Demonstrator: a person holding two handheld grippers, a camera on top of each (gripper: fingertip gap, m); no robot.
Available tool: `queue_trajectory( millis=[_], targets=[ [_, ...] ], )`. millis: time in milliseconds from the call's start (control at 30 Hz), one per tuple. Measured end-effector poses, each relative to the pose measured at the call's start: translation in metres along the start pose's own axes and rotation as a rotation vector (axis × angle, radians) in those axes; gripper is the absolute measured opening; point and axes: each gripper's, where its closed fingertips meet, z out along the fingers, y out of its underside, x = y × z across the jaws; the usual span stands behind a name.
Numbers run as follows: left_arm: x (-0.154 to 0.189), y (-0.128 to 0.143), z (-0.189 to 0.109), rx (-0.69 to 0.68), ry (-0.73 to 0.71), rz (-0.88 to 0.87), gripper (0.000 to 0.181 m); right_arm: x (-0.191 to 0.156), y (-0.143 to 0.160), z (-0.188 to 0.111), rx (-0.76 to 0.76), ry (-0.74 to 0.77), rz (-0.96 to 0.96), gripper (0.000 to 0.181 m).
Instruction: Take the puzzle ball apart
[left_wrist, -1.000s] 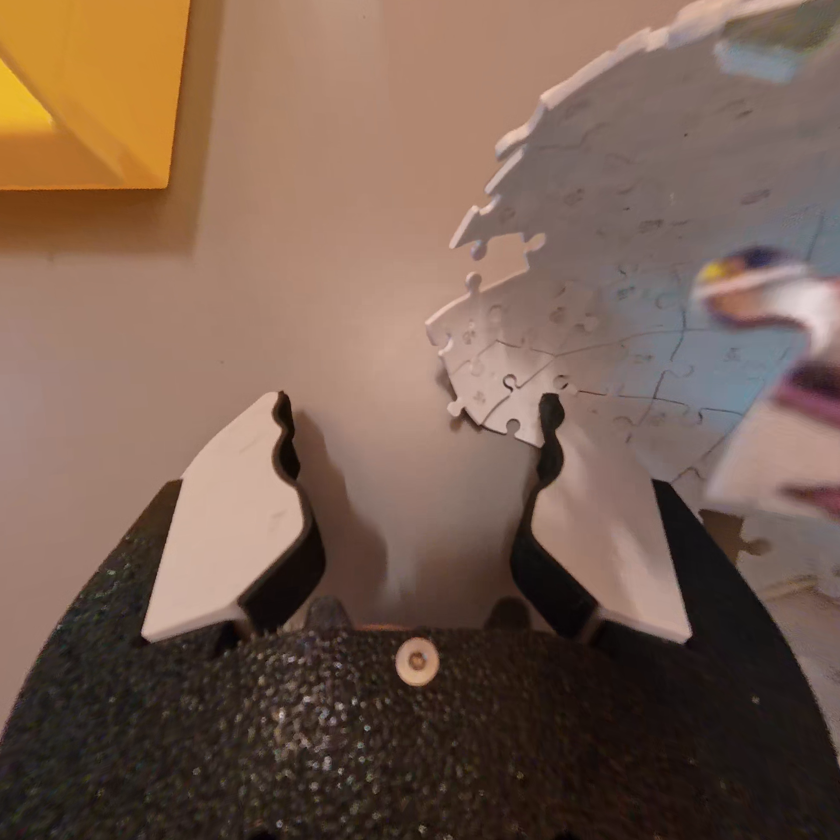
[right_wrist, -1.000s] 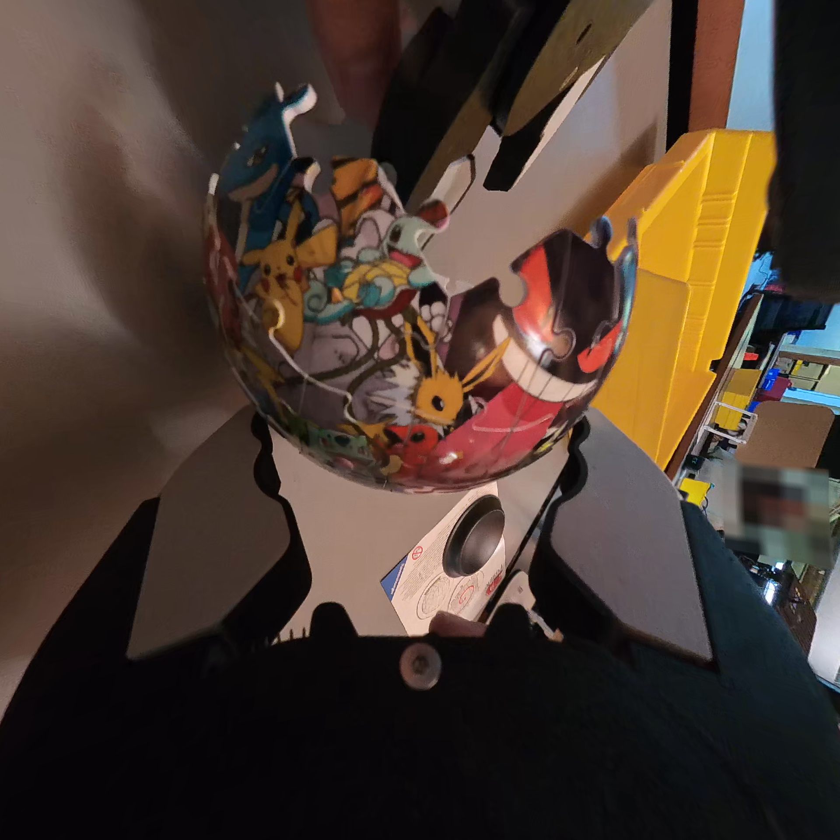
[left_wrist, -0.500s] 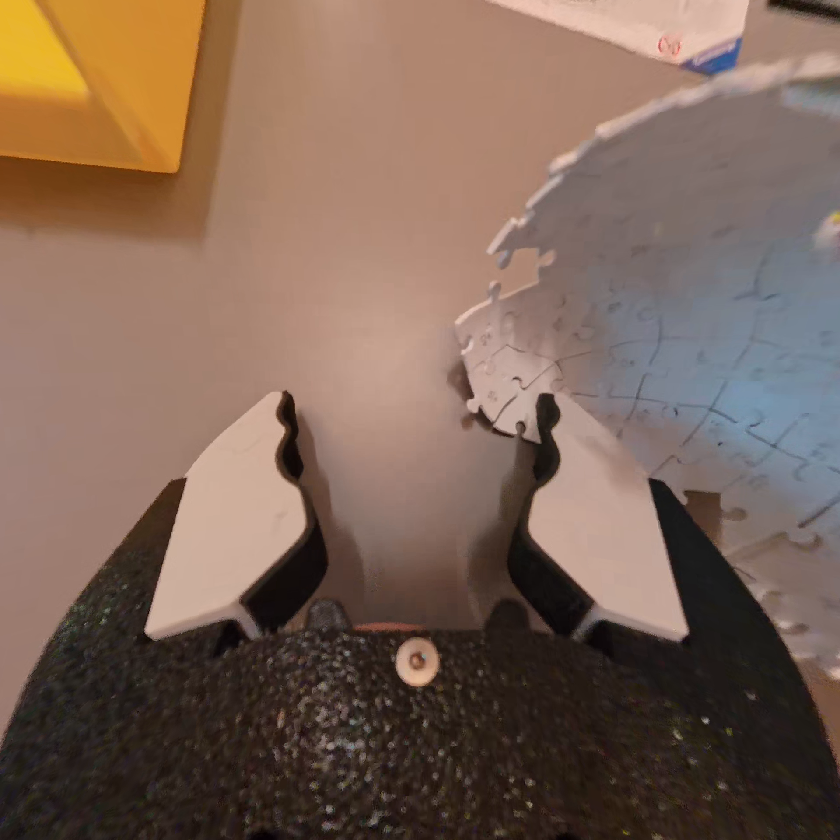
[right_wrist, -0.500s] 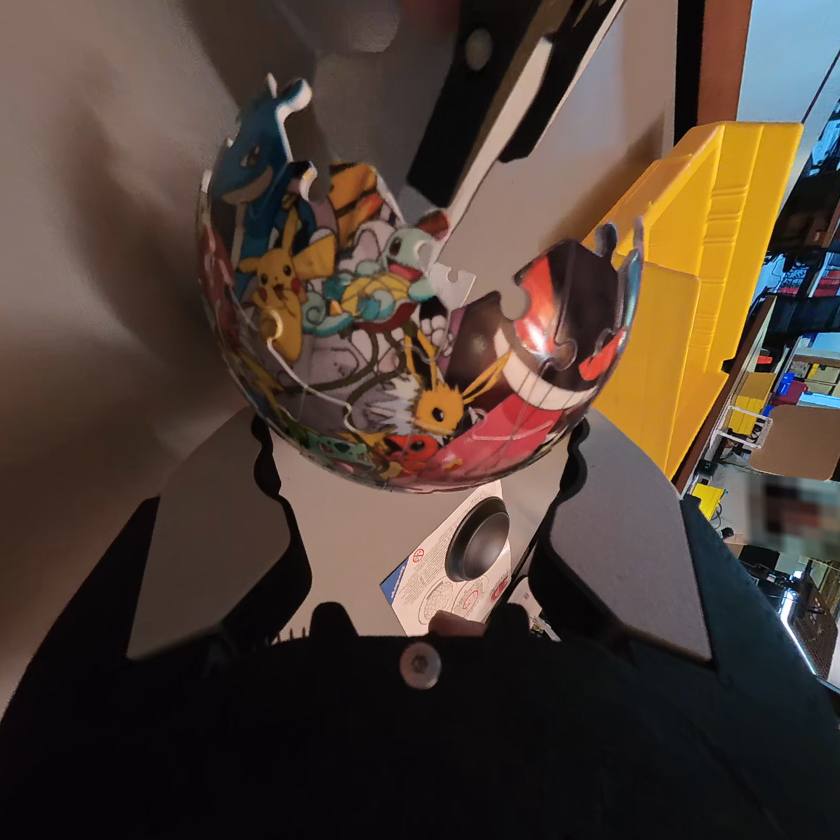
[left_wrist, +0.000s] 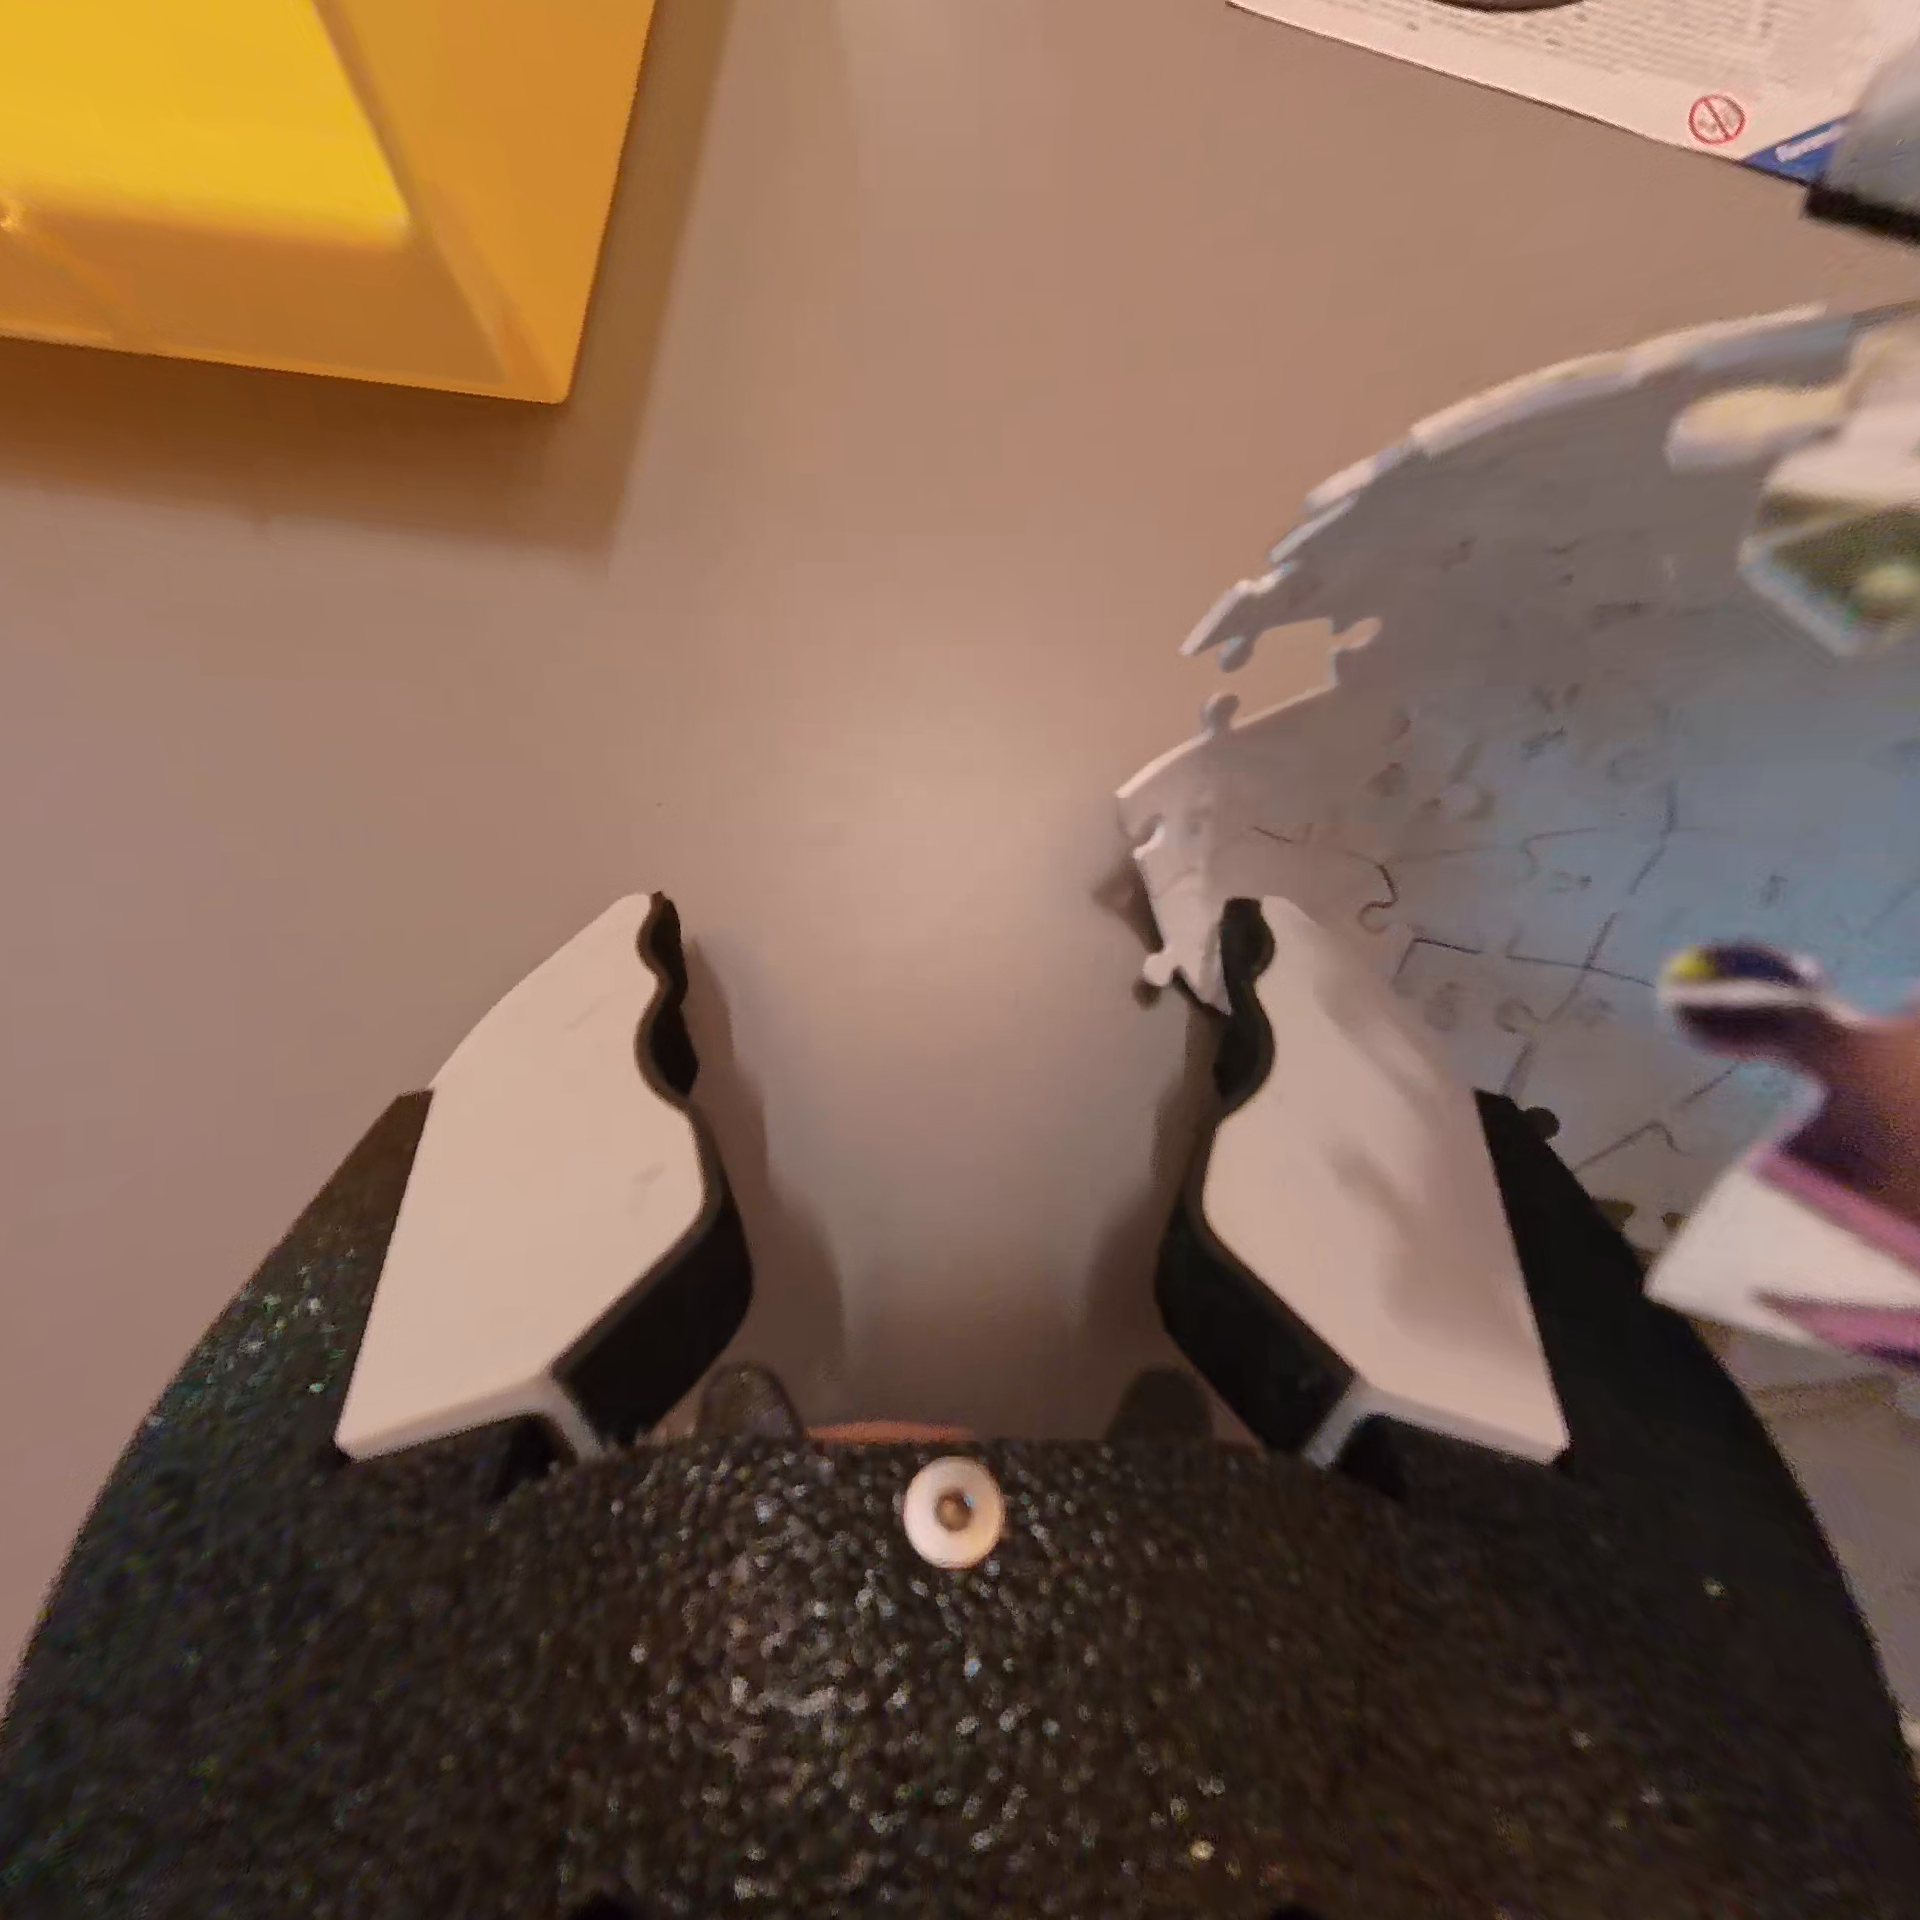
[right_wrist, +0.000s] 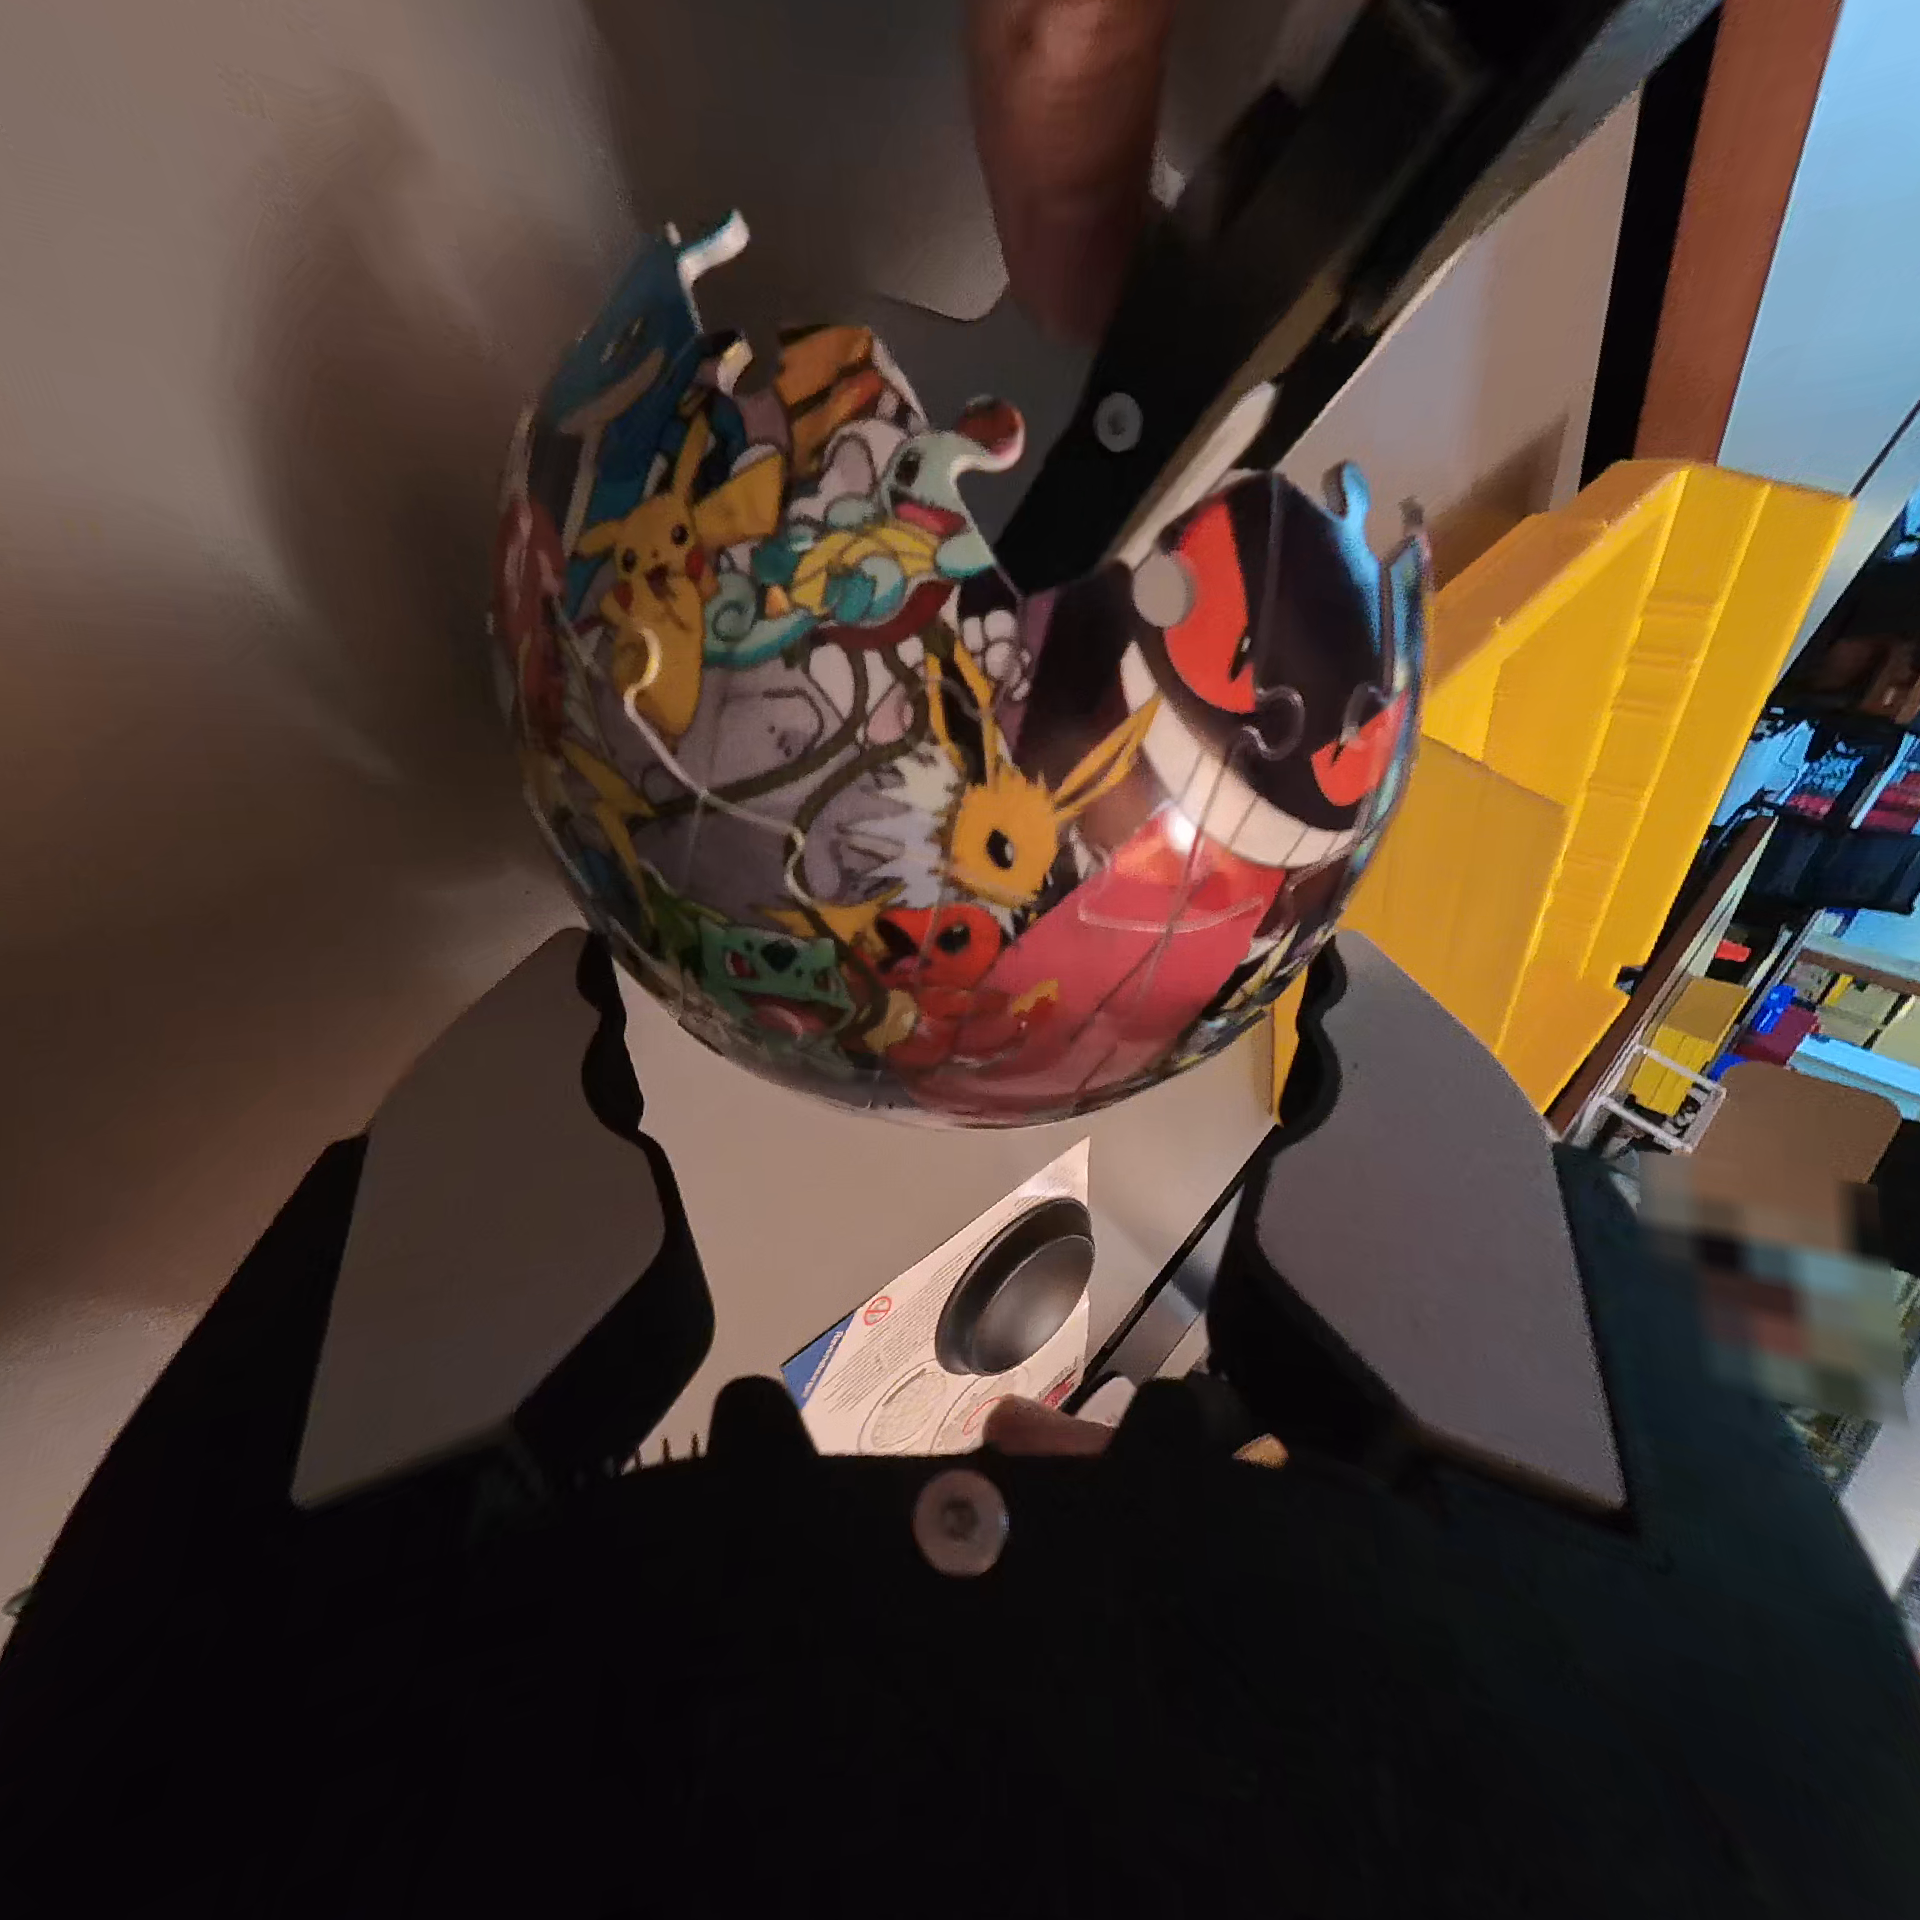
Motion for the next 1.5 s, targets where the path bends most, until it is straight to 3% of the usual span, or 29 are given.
queue_trajectory(
  millis=[567,767,1133,1500],
  targets=[
    [0.008,0.007,0.007,-0.033,0.036,0.01,0.096,-0.003,0.008,0.001,0.018,0.013,0.062,0.123],
    [0.01,0.0,0.01,0.002,0.043,-0.061,0.095,-0.004,0.006,0.001,0.035,0.025,0.069,0.123],
    [0.017,-0.001,0.015,0.014,0.027,-0.004,0.1,-0.006,0.014,0.004,0.037,0.016,0.108,0.122],
    [0.021,0.002,0.013,0.017,0.066,0.045,0.099,-0.008,0.018,0.0,0.016,0.109,0.076,0.123]
  ],
)
